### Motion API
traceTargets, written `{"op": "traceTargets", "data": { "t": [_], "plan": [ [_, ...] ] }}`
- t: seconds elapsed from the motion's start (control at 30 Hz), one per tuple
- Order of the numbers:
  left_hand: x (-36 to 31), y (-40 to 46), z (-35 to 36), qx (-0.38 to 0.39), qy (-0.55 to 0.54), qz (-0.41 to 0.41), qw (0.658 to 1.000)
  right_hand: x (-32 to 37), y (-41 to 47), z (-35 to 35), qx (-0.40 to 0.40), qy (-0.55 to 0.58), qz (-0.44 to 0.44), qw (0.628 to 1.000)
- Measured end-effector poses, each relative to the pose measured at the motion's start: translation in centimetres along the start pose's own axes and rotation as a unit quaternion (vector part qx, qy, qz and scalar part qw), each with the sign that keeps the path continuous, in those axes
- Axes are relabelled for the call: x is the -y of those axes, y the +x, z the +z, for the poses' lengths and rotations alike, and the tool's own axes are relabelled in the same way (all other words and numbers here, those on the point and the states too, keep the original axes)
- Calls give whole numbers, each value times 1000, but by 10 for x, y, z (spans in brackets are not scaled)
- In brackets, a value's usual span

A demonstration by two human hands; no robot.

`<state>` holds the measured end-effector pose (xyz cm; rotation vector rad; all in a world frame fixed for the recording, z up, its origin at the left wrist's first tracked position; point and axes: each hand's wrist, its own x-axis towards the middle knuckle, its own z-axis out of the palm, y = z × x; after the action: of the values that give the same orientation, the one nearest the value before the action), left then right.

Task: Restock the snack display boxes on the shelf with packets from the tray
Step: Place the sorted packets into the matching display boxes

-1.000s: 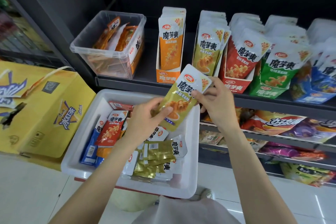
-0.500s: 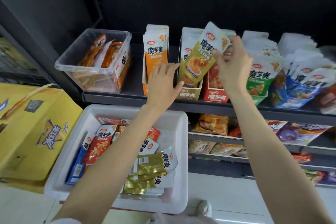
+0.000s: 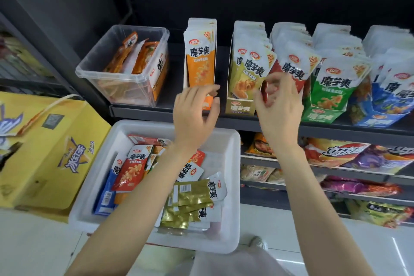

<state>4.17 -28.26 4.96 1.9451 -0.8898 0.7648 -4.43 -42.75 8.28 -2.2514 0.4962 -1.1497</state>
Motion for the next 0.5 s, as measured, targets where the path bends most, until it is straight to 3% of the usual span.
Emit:
{"op": "traceTargets", "data": {
  "t": [0.07,0.13,0.23,0.33,0.4,0.5],
  "plan": [
    [8,-25,-16,4,-25,-3,1000,5,-30,4,90,31,-8,995],
    [25,-55,-33,73,-17,-17,997,10,-56,13,221,39,-27,974],
    [60,-102,-56,226,57,-51,971,14,-85,39,419,-22,-79,904],
    [83,-131,-77,365,138,-95,916,17,-104,68,519,-110,-131,837],
    [87,-140,-86,449,131,-116,876,18,-112,80,590,-183,-183,765],
    [76,-147,-87,552,95,-108,822,17,-123,81,702,-254,-185,640]
  ]
}}
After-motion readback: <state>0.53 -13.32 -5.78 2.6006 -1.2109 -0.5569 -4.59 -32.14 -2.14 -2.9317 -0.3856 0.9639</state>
